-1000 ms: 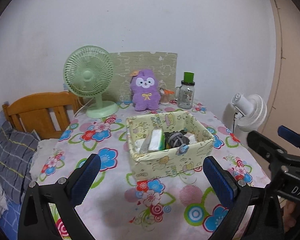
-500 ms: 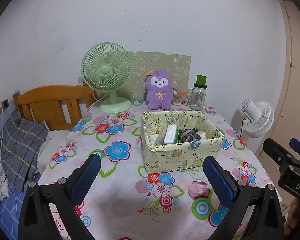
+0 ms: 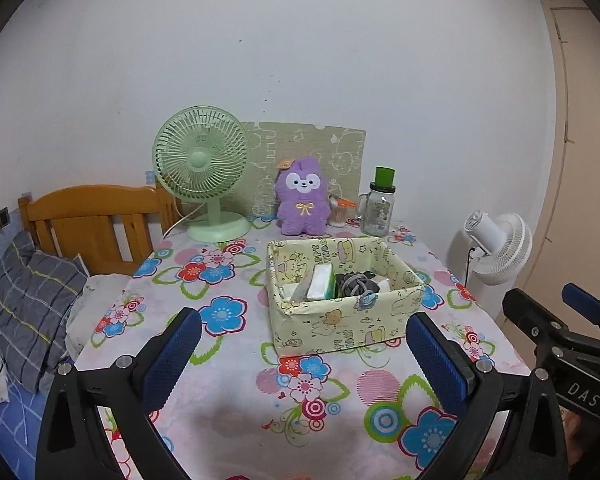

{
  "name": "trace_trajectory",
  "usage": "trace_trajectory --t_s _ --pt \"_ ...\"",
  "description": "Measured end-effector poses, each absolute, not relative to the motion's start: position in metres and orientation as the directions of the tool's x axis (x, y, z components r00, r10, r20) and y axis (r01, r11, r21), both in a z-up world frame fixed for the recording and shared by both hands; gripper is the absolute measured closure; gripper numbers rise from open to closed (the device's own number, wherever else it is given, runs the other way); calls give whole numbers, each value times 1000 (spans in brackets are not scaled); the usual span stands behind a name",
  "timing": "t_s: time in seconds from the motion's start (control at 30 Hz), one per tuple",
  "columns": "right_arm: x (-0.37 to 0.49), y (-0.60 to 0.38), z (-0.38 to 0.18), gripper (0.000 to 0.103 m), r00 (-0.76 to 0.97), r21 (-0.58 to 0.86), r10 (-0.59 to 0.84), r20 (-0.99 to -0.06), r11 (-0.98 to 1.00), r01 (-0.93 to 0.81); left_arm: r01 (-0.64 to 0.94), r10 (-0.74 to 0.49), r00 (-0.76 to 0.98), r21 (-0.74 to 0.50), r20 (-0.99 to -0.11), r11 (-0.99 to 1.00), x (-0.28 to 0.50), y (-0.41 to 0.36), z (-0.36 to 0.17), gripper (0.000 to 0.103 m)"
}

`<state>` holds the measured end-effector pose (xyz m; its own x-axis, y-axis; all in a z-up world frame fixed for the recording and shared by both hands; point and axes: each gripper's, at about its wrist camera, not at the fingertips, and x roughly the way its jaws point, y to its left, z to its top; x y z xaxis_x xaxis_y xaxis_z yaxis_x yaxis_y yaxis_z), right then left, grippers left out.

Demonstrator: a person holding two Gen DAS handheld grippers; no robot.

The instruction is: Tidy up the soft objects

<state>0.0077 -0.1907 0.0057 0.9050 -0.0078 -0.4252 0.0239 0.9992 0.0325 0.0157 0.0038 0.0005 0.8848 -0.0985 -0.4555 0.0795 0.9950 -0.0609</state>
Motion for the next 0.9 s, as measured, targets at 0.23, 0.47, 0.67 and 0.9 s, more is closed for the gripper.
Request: trace_trajectory --t_s 0.23,0.47,0.67,0.9 --pt "8 -194 4 0 903 39 -20 -429 998 41 97 -114 880 -60 -462 993 17 1 -1 0" --pt "10 -198 3 0 899 41 -35 -436 997 58 95 -115 876 -66 -469 993 18 2 -2 0" --pt "11 -200 4 0 901 45 -37 -433 997 62 89 -110 874 -67 -474 994 21 3 -3 0" --pt "10 -201 5 0 903 49 -33 -429 997 60 84 -107 876 -71 -471 994 20 4 -2 0"
